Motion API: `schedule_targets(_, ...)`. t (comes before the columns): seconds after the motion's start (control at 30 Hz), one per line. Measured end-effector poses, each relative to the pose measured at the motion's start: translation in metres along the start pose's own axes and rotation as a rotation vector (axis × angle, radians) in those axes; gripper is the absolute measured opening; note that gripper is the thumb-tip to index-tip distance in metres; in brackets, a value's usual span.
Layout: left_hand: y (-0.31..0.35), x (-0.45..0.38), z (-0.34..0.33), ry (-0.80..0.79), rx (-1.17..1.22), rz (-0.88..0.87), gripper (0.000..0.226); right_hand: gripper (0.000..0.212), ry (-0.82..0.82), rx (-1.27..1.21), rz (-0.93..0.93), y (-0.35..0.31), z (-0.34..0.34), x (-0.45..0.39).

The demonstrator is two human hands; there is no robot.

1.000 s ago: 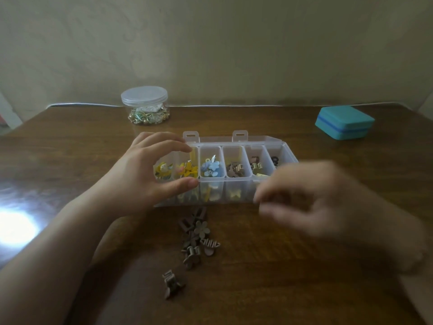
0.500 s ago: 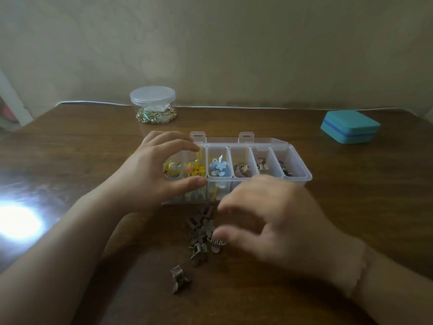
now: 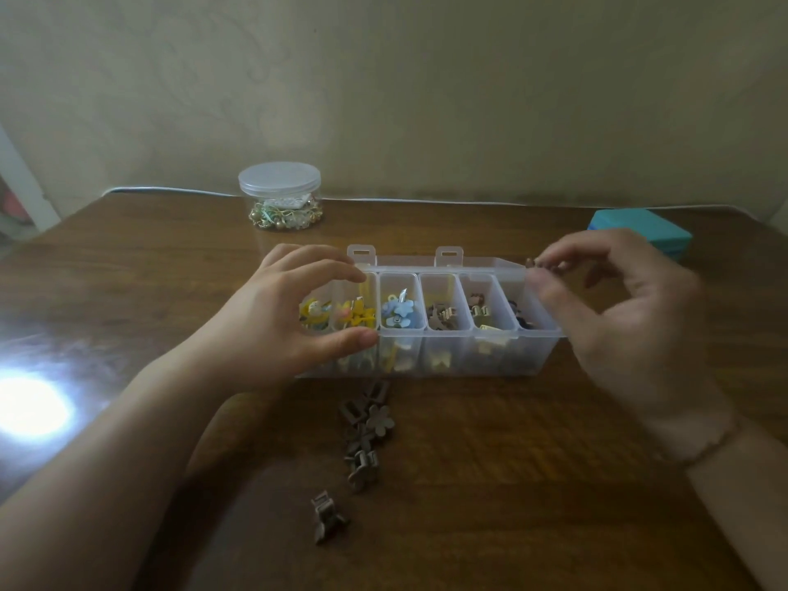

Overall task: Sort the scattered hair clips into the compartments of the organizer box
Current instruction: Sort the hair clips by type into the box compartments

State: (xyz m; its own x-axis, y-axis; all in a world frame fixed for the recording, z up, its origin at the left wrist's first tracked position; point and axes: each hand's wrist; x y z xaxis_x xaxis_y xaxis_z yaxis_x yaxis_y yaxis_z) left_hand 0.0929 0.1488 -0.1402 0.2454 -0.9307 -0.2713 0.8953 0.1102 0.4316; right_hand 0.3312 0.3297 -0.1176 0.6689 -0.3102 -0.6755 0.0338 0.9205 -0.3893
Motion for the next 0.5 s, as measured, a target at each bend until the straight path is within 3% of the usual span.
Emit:
schedule_targets(0.13,-0.001,0.000,0.000,0.001,-0.002,0.004,0.071,0.011,-0.078,0.133,-0.215,0.016,-0.003,-0.003)
schedule_targets(0.2,-0.001,0.000,0.000,0.002,-0.003,0.001,0.071,0.013,0.007,0.184,-0.088,0.007,-0.008,-0.001)
schedule_targets(0.27,-0.002,0.000,-0.001,0.004,-0.005,-0.001,0.071,0.012,-0.035,0.149,0.129,-0.012,-0.019,0.003)
schedule_targets(0.37,-0.002,-0.001,-0.002,0.016,-0.012,-0.012,0.071,0.018,-0.369,0.082,0.390,-0.037,-0.040,0.013)
schedule_targets(0.43,-0.002,-0.001,-0.002,0.024,-0.018,-0.022,0.070,0.029,-0.620,0.124,0.394,-0.043,-0.049,0.018)
schedule_targets(0.5,-0.002,-0.001,-0.002,0.024,-0.020,-0.021,0.069,0.038,-0.748,0.193,0.356,-0.043,-0.052,0.020)
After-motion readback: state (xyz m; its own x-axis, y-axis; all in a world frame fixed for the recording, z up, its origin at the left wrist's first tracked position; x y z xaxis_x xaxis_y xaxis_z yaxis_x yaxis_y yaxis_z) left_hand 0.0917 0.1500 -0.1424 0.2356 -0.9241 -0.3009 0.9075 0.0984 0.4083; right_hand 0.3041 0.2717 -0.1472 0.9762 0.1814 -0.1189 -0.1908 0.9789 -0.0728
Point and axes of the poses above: each hand's wrist, its own x-axis away from the middle knuckle, its own z-axis out of the back of the hand, y = z × x, and after that the axes turned 10 degrees about -y, right-handed
